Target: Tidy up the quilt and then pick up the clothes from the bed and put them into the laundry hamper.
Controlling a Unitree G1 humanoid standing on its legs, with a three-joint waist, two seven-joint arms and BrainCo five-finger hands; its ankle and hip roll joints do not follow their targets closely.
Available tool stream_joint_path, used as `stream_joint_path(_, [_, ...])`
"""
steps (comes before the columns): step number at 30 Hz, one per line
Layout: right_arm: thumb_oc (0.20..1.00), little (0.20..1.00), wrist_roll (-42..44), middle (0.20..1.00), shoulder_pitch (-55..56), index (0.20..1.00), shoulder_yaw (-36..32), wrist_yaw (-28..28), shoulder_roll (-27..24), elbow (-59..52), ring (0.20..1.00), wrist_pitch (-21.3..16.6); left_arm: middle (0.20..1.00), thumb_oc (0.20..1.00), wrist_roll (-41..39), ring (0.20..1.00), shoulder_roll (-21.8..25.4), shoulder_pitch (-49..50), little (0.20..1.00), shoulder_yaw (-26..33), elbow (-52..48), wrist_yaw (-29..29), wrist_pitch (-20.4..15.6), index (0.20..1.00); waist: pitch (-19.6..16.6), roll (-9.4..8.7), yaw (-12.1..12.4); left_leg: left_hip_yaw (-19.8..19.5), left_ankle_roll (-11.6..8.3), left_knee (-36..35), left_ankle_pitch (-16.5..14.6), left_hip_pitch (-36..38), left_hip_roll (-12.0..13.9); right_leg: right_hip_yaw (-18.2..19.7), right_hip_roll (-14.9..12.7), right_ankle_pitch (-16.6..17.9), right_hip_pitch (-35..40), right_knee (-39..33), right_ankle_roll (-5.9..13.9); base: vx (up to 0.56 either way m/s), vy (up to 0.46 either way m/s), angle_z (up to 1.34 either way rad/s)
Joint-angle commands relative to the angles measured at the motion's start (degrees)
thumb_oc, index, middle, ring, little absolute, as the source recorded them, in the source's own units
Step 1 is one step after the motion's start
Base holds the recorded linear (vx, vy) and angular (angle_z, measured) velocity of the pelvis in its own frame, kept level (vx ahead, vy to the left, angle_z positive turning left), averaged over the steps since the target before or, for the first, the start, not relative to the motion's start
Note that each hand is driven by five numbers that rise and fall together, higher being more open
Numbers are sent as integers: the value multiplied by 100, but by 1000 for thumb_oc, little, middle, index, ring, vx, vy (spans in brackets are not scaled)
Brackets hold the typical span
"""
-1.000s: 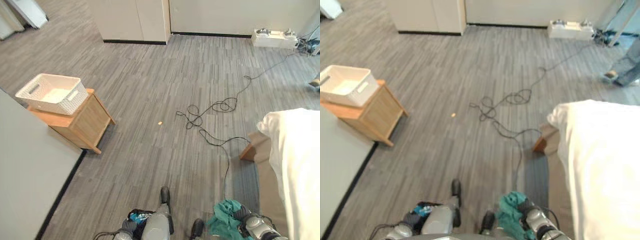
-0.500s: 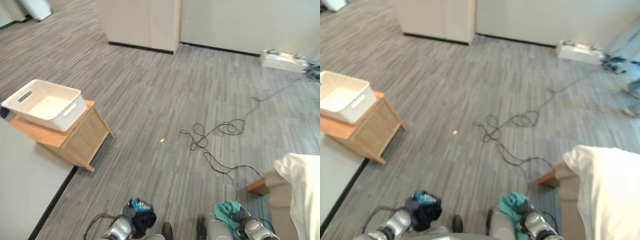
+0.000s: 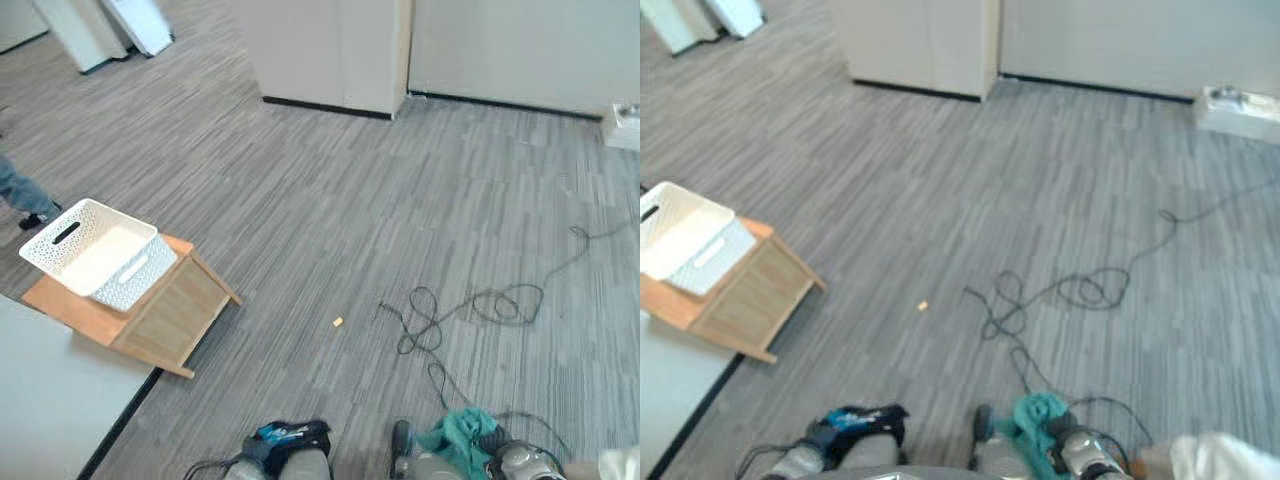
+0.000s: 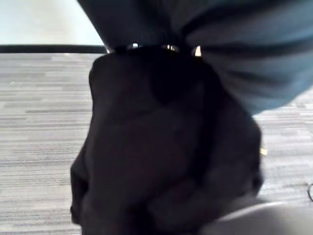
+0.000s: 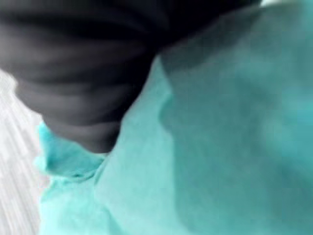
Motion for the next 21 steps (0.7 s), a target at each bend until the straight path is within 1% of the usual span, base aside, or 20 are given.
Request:
stream_joint_path(1, [200, 200, -153, 200, -117, 200, 181, 75, -69, -225, 200, -151, 200, 200, -77, 200, -4, -25, 200, -214, -197, 74, -43, 200, -42, 204, 212, 469, 337, -2051, 163, 184, -179, -201, -262, -1142, 538, -22, 1116, 699, 86, -34])
stream_joint_path(2, [200, 200, -160, 200, -91, 200, 189, 79, -67, -221, 200, -188, 200, 200, -74, 200, -28, 33, 200, -210, -210, 30, -57, 200, -63, 244, 251, 779, 349, -2885, 262, 258, -191, -302, -231, -1291, 705, -22, 1176, 498, 74, -12])
stream_joint_path(3, [200, 200, -143, 200, -100, 200, 168, 78, -69, -213, 200, -198, 200, 200, -66, 200, -35, 52, 200, -179, -228, 4, -57, 200, -86, 291, 277, 1231, 288, -3524, 498, 301, -157, -418, -159, -1437, 857, -22, 1201, 545, 66, 5])
stream_joint_path(4, [200, 200, -131, 200, -117, 200, 146, 64, -57, -220, 200, -202, 200, 200, -49, 200, -42, 44, 200, -172, -235, -10, -48, 200, -122, 333, 265, 1637, 171, -3834, 570, 276, -39, -523, -94, -1599, 1015, -22, 1225, 530, 40, 40])
stream_joint_path(5, [200, 200, -146, 200, -145, 200, 143, 61, -38, -224, 200, -204, 200, 200, -29, 200, -51, 31, 200, -157, -246, -37, -14, 200, -147, 343, 252, 2178, 158, -4112, 737, 335, 96, -666, -27, -1696, 1155, -22, 1240, 553, 62, 54])
stream_joint_path(6, [200, 200, -206, 200, -151, 200, 152, 100, -13, -207, 200, -187, 200, 200, 2, 200, -56, 66, 200, -127, -242, -71, 33, 200, -205, 288, 239, 2345, 263, -4365, 687, 541, 6, -746, -23, -1713, 1294, -20, 1304, 524, 56, 54])
stream_joint_path(7, [200, 200, -259, 200, -130, 200, 183, 104, 25, -206, 200, -195, 200, 200, 3, 200, -67, 77, 200, -130, -247, -70, 40, 200, -246, 225, 292, 2220, 413, -4358, 654, 557, -146, -766, -60, -1718, 1336, 162, 1331, 547, 102, 45])
stream_joint_path(8, [200, 200, -293, 200, -146, 200, 199, 109, 35, -187, 200, -213, 200, 200, -2, 200, -50, 69, 200, -115, -251, -81, 35, 200, -304, 126, 351, 2039, 508, -4366, 574, 557, -303, -771, -131, -1714, 1296, 458, 1405, 499, 93, 47])
stream_joint_path(9, [200, 200, -299, 200, -173, 200, 148, 101, 55, -166, 200, -213, 200, 200, 7, 200, -6, 21, 200, -118, -242, -78, 29, 200, -290, 2, 410, 1913, 630, -4367, 459, 617, -440, -844, -259, -1543, 1126, 1174, 1588, 477, 142, 44])
stream_joint_path(10, [200, 200, -292, 200, -188, 200, 108, 93, 78, -142, 200, -192, 200, 200, 55, 200, 19, -12, 200, -134, -223, -102, 24, 200, -259, -53, 404, 1915, 722, -4378, 350, 730, -500, -860, -400, -1357, 877, 1852, 1799, 290, 93, 38])
stream_joint_path(12, [200, 200, -292, 200, -188, 200, 107, 93, 79, -141, 200, -192, 200, 200, 55, 200, 20, -12, 200, -134, -223, -102, 23, 200, -262, -56, 405, 1917, 723, -4378, 349, 727, -502, -858, -405, -1362, 870, 1861, 1800, 220, 85, 55])
stream_joint_path(13, [200, 200, -282, 200, -203, 200, 94, 94, 63, -144, 200, -196, 200, 200, 92, 200, 59, -72, 200, -187, -265, -115, 33, 200, -174, -111, 292, 1851, 867, -4407, 147, 999, -577, -719, -689, -698, 388, 3165, 2053, 558, 160, 45])
stream_joint_path(14, [200, 200, -185, 200, -236, 200, 33, 98, 57, -202, 200, -205, 200, 200, 93, 200, 154, -178, 200, -253, -326, -77, 51, 200, -88, 67, 137, 1696, 955, -4661, 154, 1373, -414, -562, -743, -458, -351, 4176, 1985, 709, 174, 47])
stream_joint_path(15, [200, 200, -112, 200, -229, 200, -12, 91, 67, -213, 200, -212, 200, 200, 132, 200, 197, -235, 200, -305, -339, -63, 52, 200, -37, 111, 40, 1554, 945, -4813, 141, 1578, -398, -498, -796, -542, -589, 4350, 1907, 559, 66, 109])
stream_joint_path(16, [200, 200, -50, 200, -204, 200, -43, 84, 68, -230, 200, -214, 200, 200, 187, 200, 235, -313, 200, -379, -349, -51, 56, 200, 4, 123, -54, 1423, 912, -4897, 107, 1740, -375, -454, -851, -652, -778, 4278, 1820, 429, -15, 170])
stream_joint_path(18, [200, 200, 94, 200, -166, 200, -90, 36, 46, -268, 200, -238, 200, 200, 169, 200, 235, -465, 200, -477, -403, -29, 40, 200, 44, 117, -211, 1142, 821, -4917, 42, 1873, -342, -291, -775, -780, -1025, 3565, 1662, 345, -72, 137])
stream_joint_path(19, [200, 200, 94, 200, -165, 200, -90, 36, 46, -268, 200, -238, 200, 200, 169, 200, 234, -465, 200, -477, -403, -29, 40, 200, 42, 121, -212, 1141, 820, -4917, 42, 1871, -338, -294, -771, -776, -1023, 3558, 1661, 467, -188, 102])
stream_joint_path(20, [200, 200, 275, 200, -71, 200, -141, -9, 31, -324, 200, -271, 200, 200, 104, 200, 200, -568, 200, -533, -455, -21, 4, 200, 39, 34, -392, 745, 689, -4924, -132, 2048, -381, 181, -601, -952, -1058, 2197, 1572, 547, -223, 103])
stream_joint_path(21, [200, 200, 337, 200, -23, 200, -163, -28, 16, -353, 200, -296, 200, 200, 66, 200, 174, -615, 200, -559, -479, -16, -30, 200, 13, 4, -483, 544, 608, -4959, -240, 2157, -376, 499, -522, -833, -1060, 1389, 1595, 709, -300, 104])
